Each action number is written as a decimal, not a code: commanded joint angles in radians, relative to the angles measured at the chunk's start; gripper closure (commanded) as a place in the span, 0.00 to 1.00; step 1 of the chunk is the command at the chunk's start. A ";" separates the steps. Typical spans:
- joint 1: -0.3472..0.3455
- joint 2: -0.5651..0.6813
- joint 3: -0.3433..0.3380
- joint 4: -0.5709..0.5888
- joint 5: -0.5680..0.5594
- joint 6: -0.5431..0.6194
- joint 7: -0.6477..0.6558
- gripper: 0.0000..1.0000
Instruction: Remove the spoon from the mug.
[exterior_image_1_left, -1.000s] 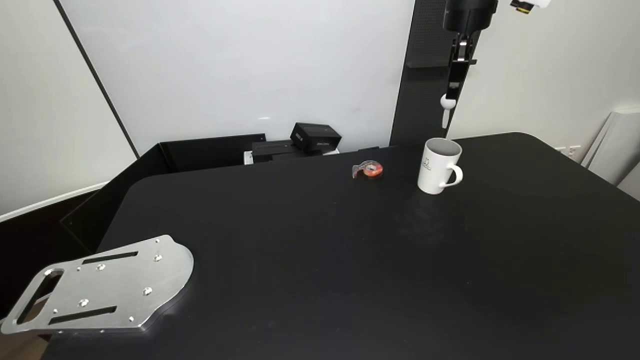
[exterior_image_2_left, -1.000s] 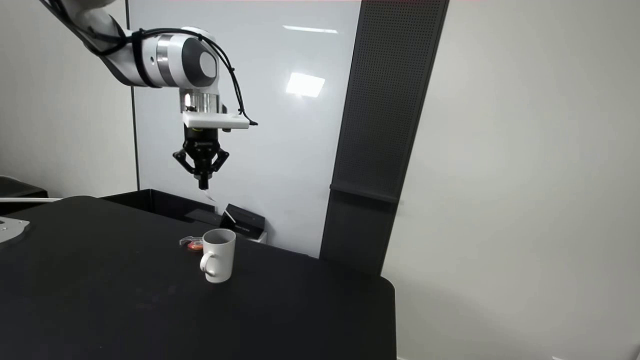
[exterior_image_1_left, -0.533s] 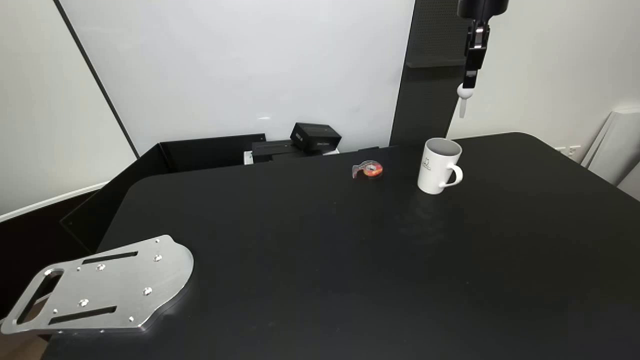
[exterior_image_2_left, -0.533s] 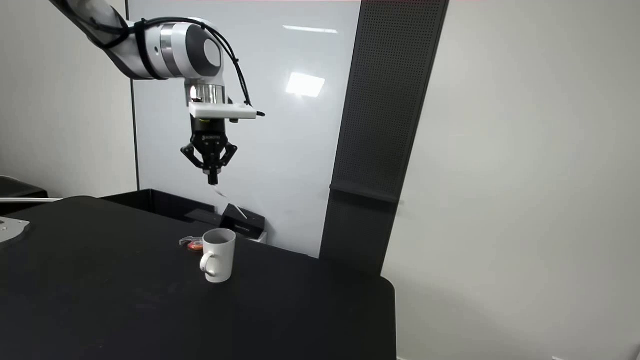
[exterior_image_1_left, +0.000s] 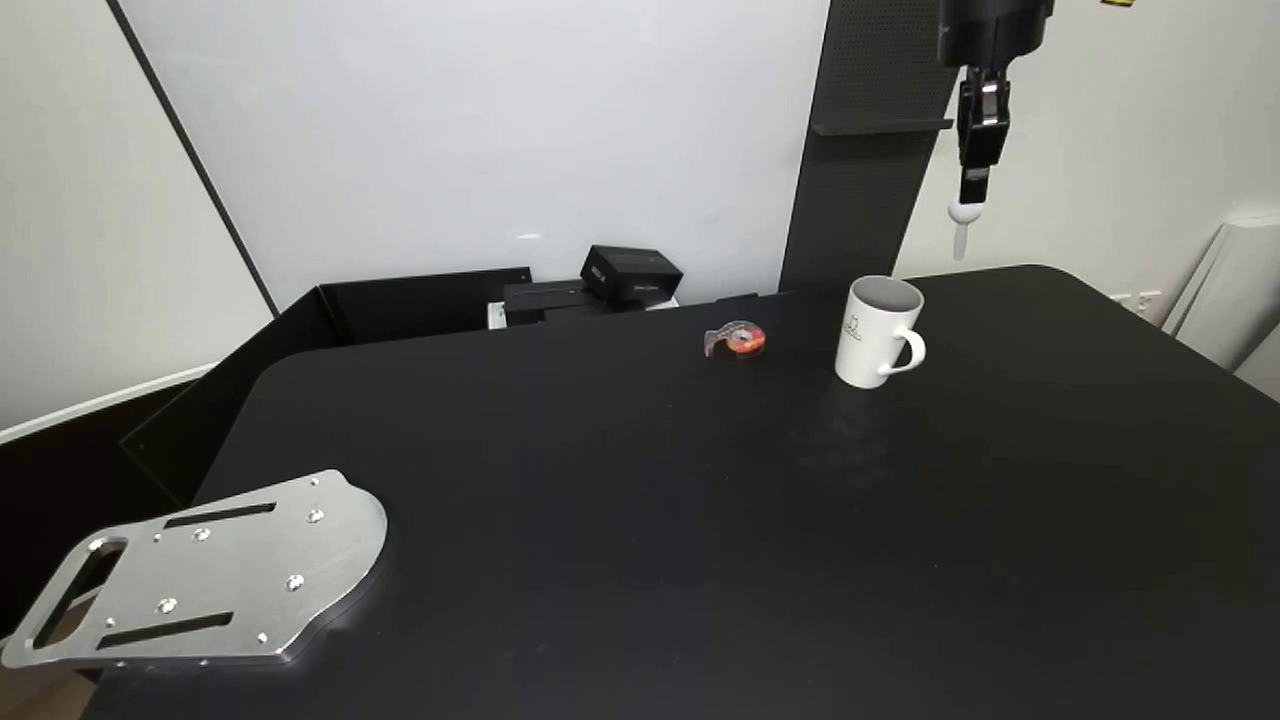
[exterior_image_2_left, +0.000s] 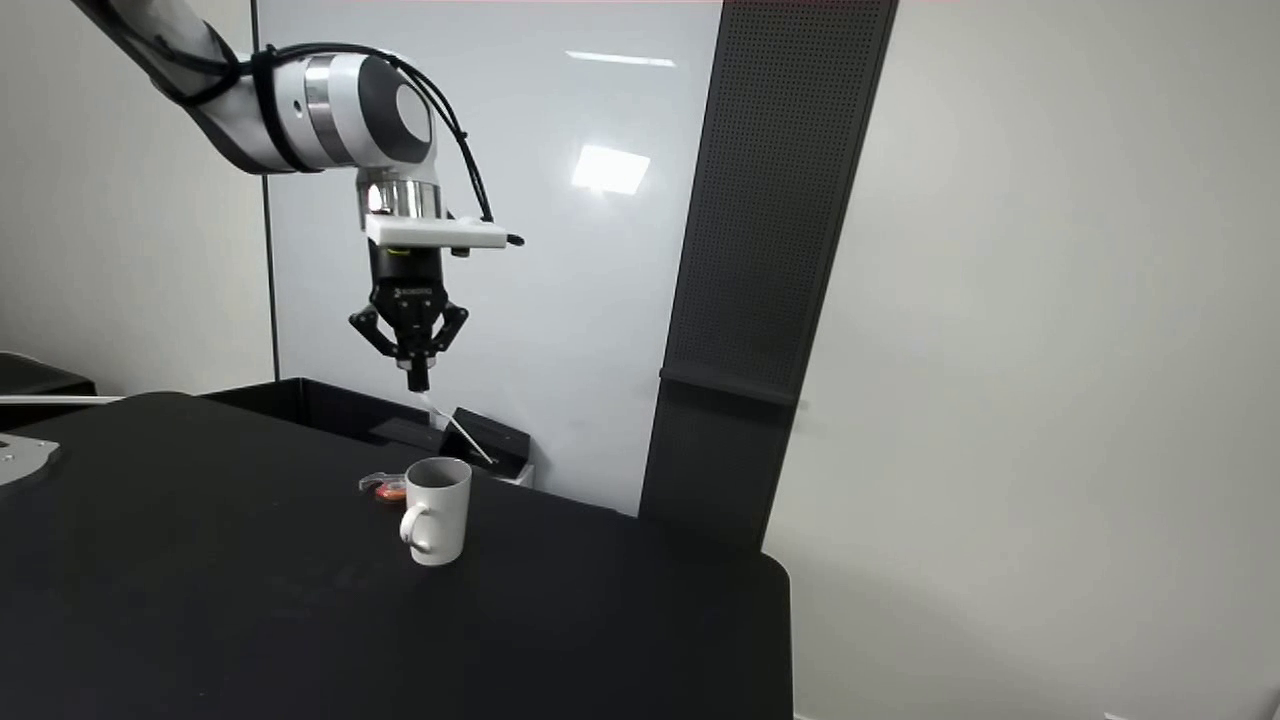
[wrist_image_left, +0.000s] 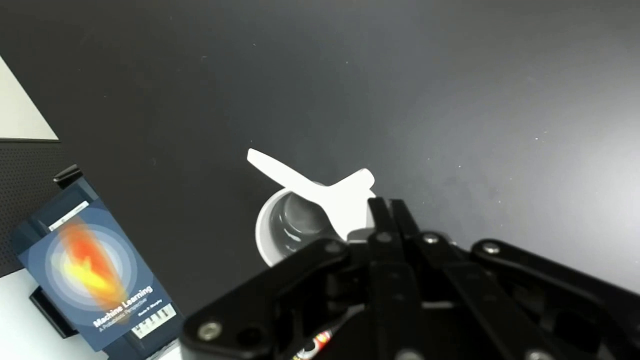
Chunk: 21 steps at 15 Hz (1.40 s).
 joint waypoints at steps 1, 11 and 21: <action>0.032 -0.080 0.003 -0.108 -0.043 0.017 0.018 0.99; 0.059 -0.188 0.103 -0.407 -0.046 0.415 -0.147 0.99; 0.040 -0.135 0.157 -0.686 -0.054 1.037 -0.331 0.99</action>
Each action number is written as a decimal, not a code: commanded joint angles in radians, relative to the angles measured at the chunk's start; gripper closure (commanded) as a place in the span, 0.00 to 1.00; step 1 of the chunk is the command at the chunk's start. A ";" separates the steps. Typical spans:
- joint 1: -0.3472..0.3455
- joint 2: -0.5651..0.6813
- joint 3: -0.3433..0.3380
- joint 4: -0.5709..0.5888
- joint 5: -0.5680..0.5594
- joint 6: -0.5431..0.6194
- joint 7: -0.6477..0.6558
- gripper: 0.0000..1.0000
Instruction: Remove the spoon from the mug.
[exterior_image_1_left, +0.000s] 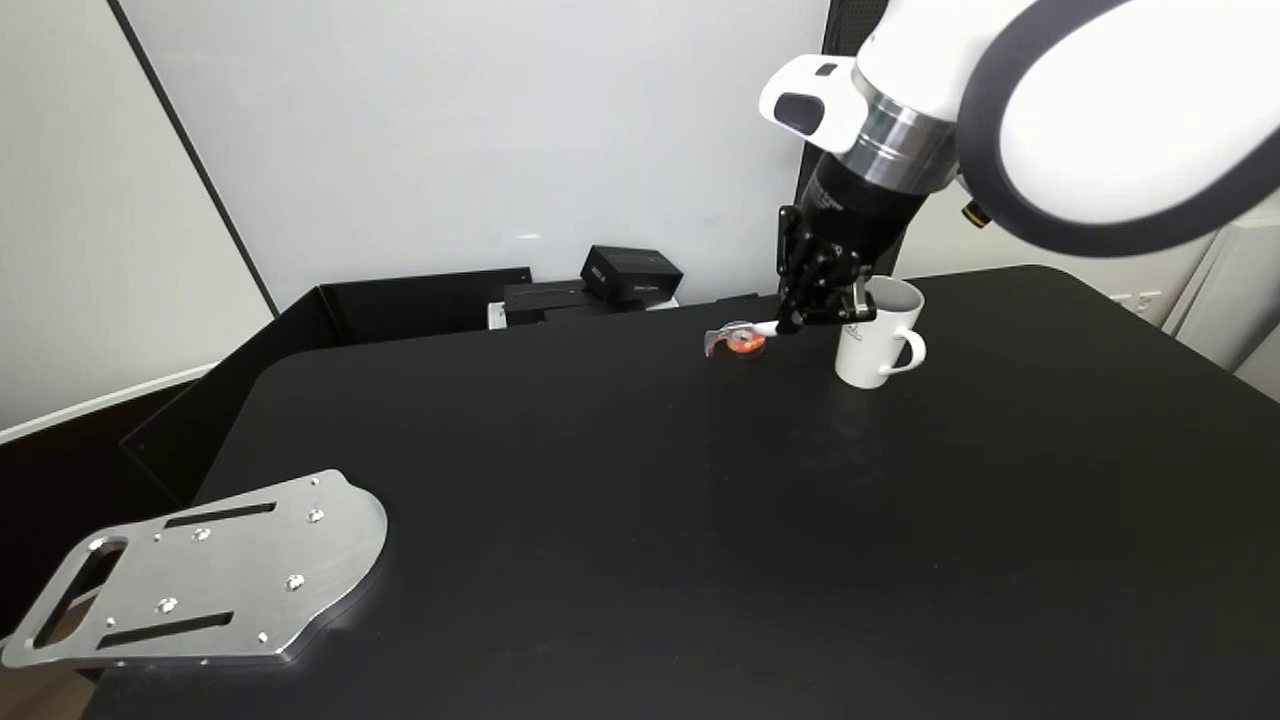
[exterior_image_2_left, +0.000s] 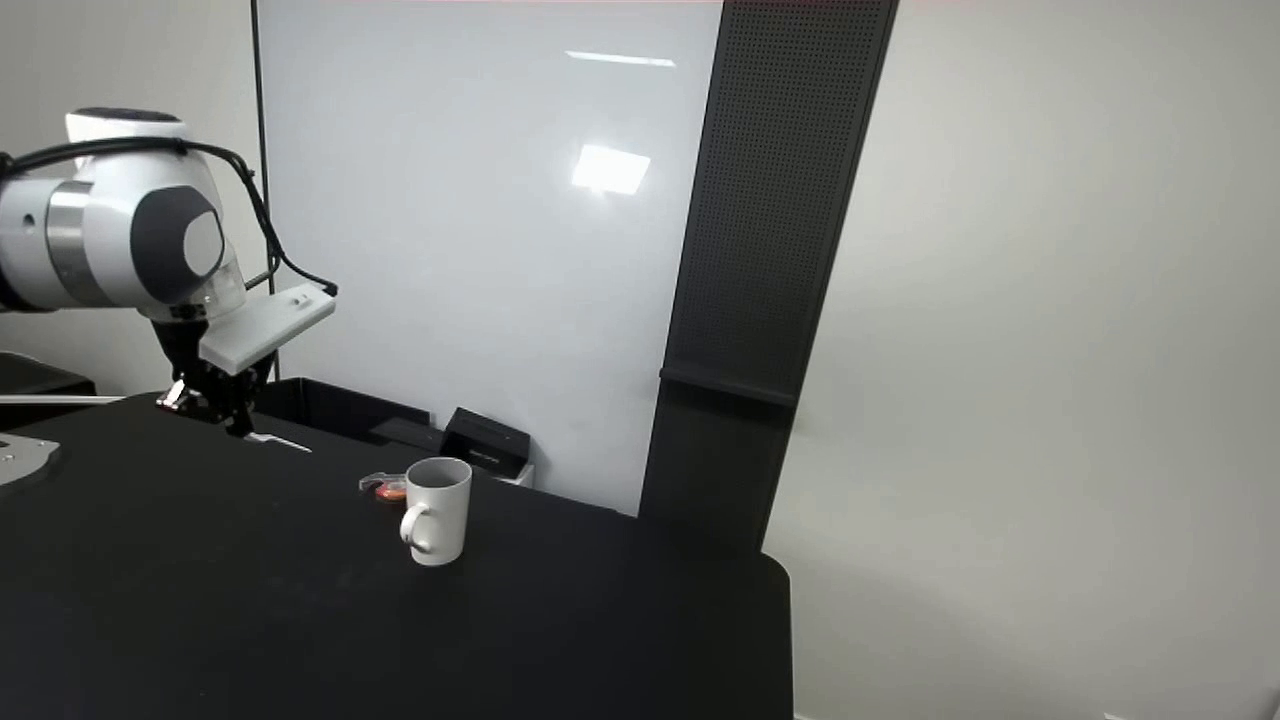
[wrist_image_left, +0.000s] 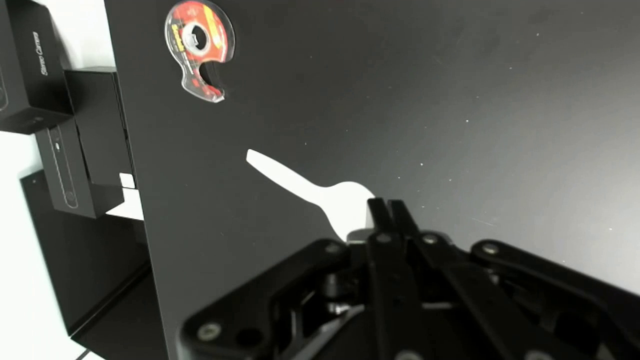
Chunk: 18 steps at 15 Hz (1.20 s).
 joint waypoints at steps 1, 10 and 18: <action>-0.027 0.016 0.016 -0.067 -0.017 0.113 -0.049 0.99; -0.011 0.121 -0.028 -0.066 -0.058 0.161 -0.057 0.99; 0.025 0.165 -0.080 -0.038 -0.086 0.108 -0.024 0.66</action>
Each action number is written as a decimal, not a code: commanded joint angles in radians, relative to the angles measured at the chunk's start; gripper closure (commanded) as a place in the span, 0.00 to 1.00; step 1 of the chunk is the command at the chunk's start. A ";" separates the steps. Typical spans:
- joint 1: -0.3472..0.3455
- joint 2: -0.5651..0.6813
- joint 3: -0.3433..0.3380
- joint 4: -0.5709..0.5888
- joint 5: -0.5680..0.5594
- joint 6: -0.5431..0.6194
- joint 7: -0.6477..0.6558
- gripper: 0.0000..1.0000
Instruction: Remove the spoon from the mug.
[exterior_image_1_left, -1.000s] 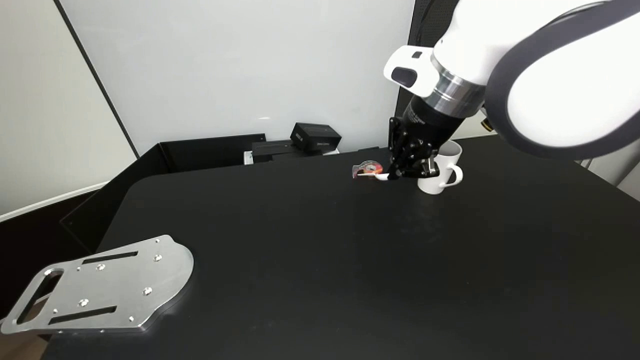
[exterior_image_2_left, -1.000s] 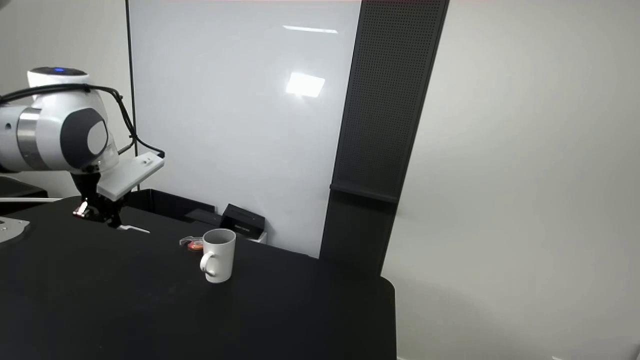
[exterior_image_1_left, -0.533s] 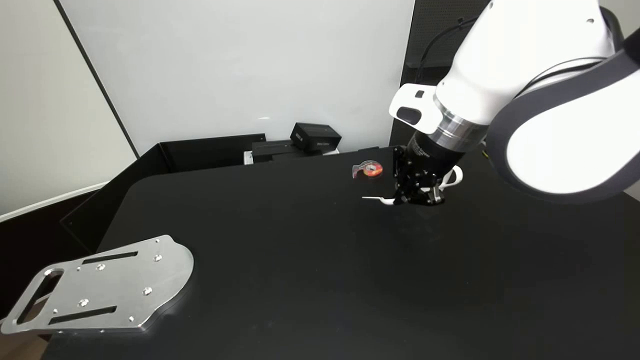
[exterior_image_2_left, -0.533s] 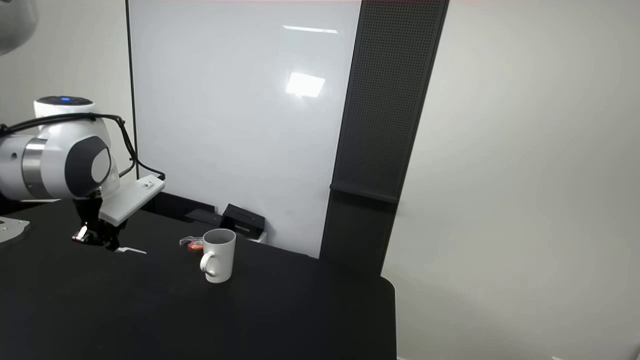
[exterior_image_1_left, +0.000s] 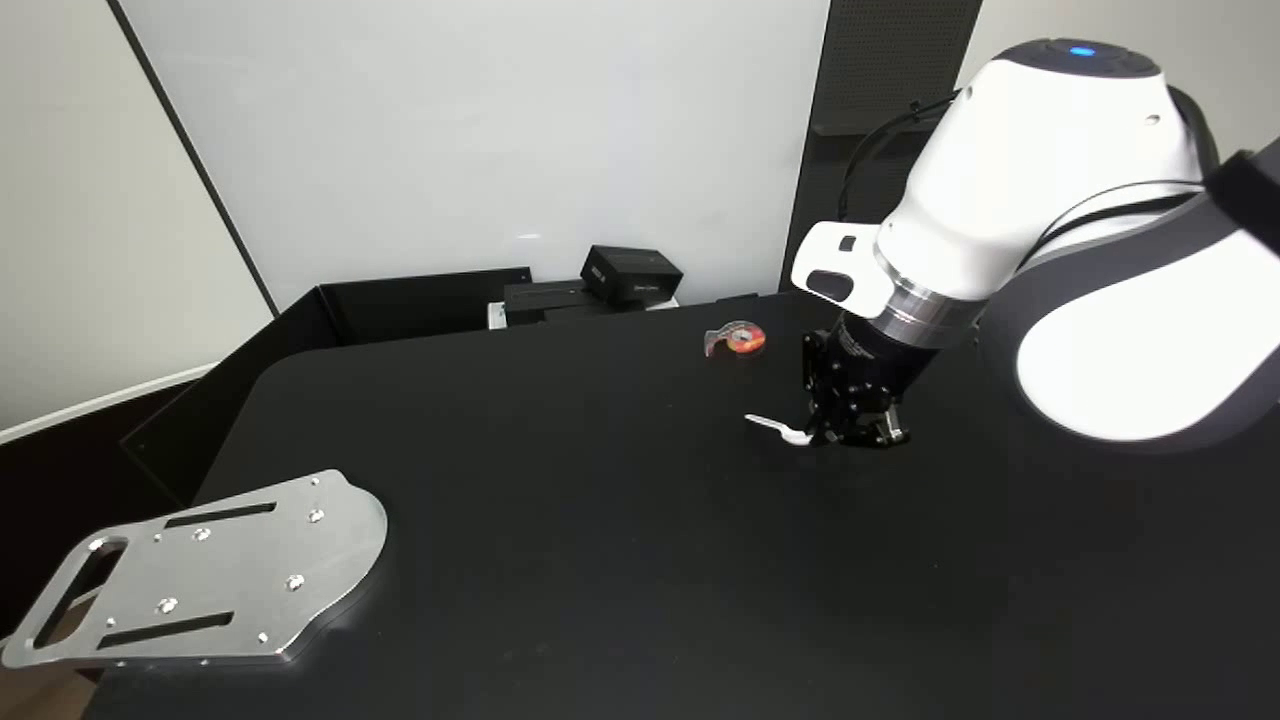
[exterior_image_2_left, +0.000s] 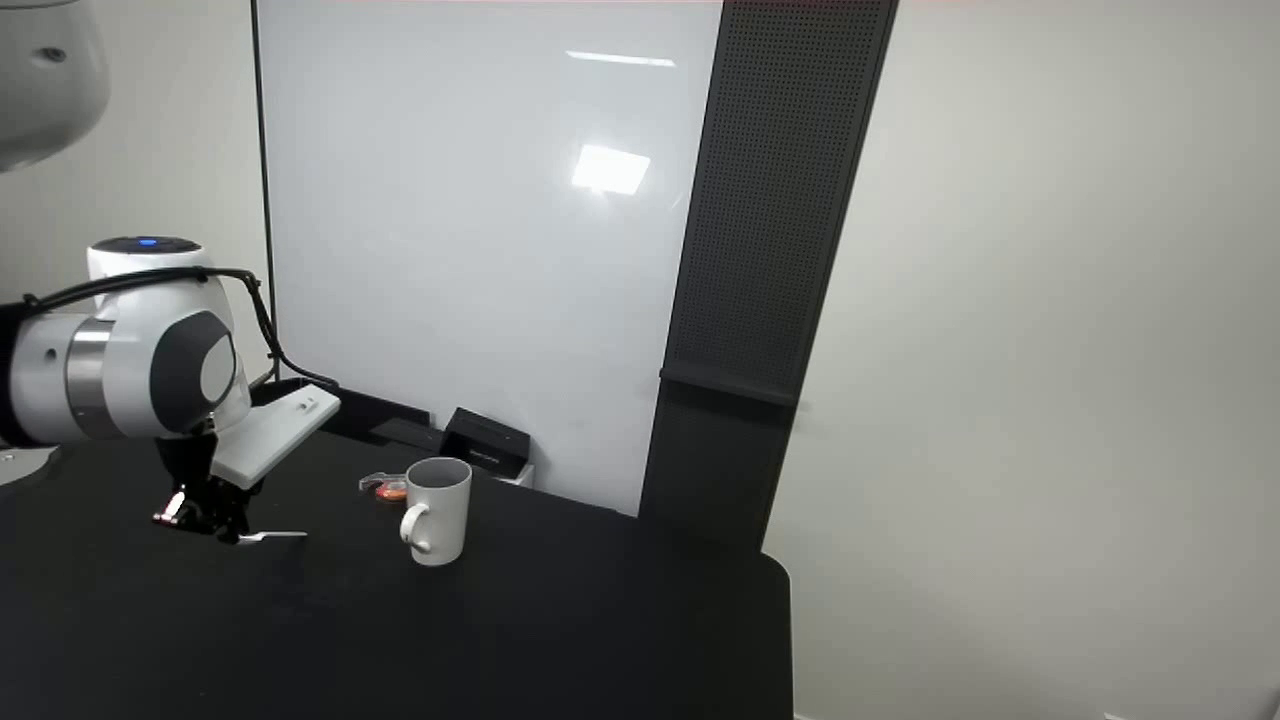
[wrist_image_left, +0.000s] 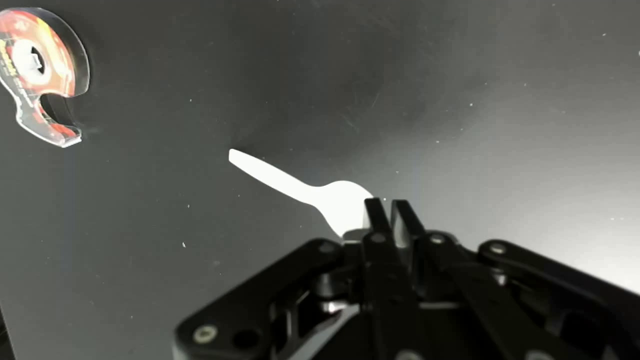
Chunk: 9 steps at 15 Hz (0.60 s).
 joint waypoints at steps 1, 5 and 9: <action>0.027 0.010 -0.026 0.039 -0.015 -0.046 0.040 0.58; 0.030 -0.014 -0.017 0.094 0.014 -0.195 0.058 0.32; 0.037 -0.027 -0.010 0.176 0.028 -0.400 0.066 0.05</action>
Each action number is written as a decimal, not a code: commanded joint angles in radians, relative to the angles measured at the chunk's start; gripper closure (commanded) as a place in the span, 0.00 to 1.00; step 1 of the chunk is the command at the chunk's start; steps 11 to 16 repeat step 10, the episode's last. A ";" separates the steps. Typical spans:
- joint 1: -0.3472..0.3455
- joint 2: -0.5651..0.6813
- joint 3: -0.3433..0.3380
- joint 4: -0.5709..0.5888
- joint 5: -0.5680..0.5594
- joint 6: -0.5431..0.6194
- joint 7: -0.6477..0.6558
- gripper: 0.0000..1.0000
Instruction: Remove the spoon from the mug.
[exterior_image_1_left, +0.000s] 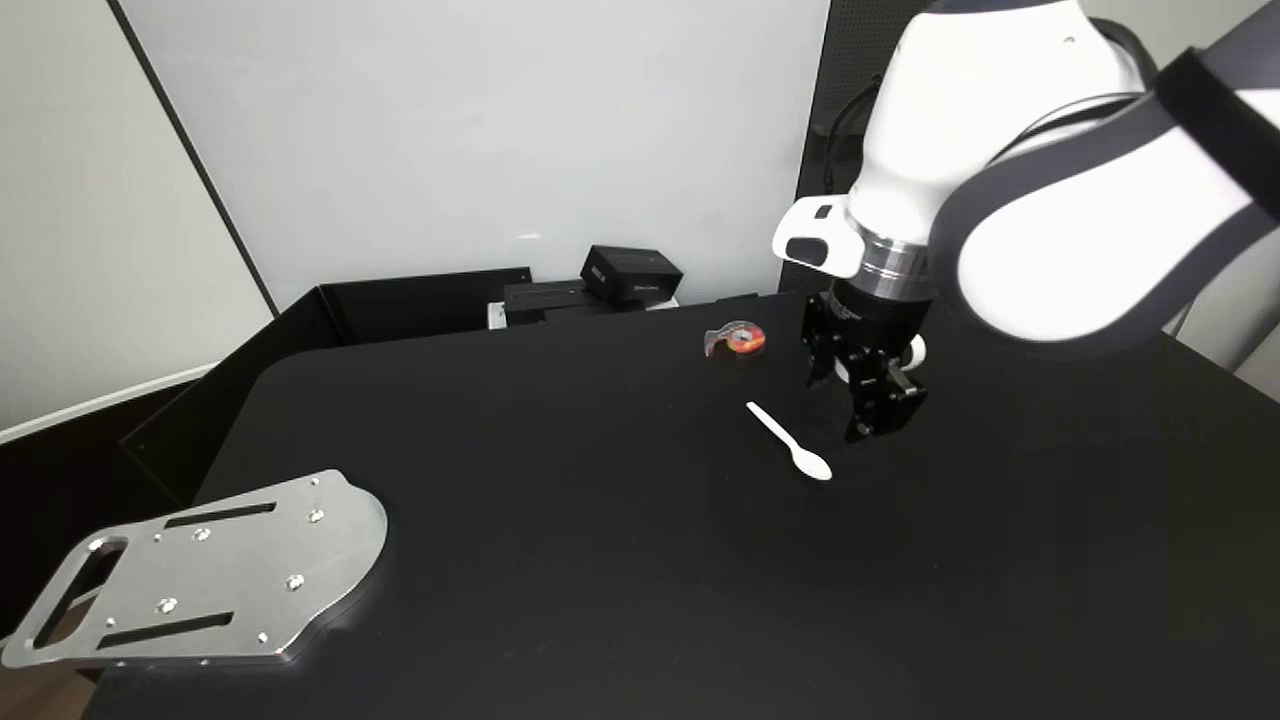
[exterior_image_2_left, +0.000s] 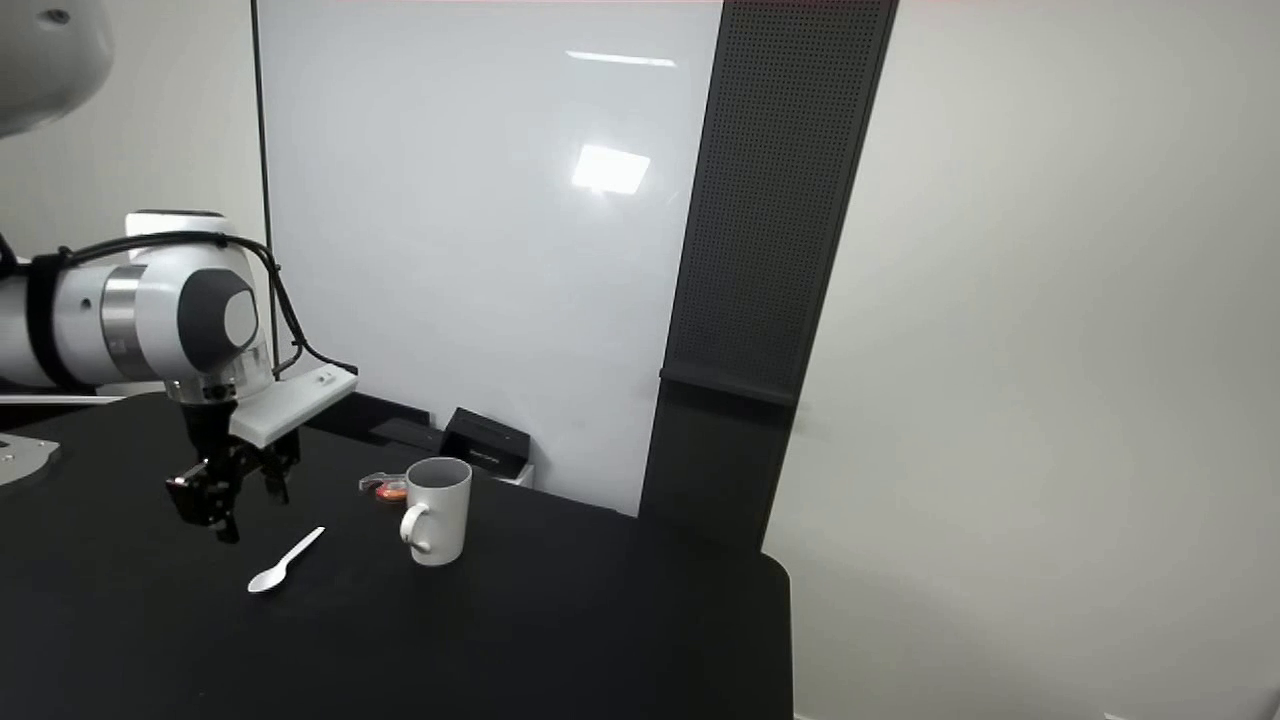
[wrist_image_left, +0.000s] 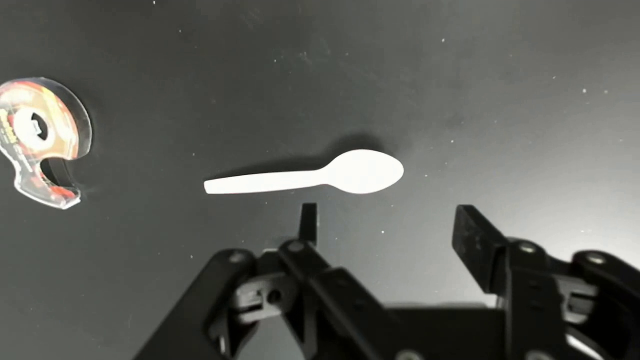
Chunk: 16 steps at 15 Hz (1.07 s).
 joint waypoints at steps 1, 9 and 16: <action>0.011 -0.017 0.009 0.072 0.017 -0.168 0.022 0.01; 0.004 -0.013 0.025 0.107 0.024 -0.282 0.000 0.00; 0.004 -0.011 0.025 0.107 0.024 -0.282 0.000 0.00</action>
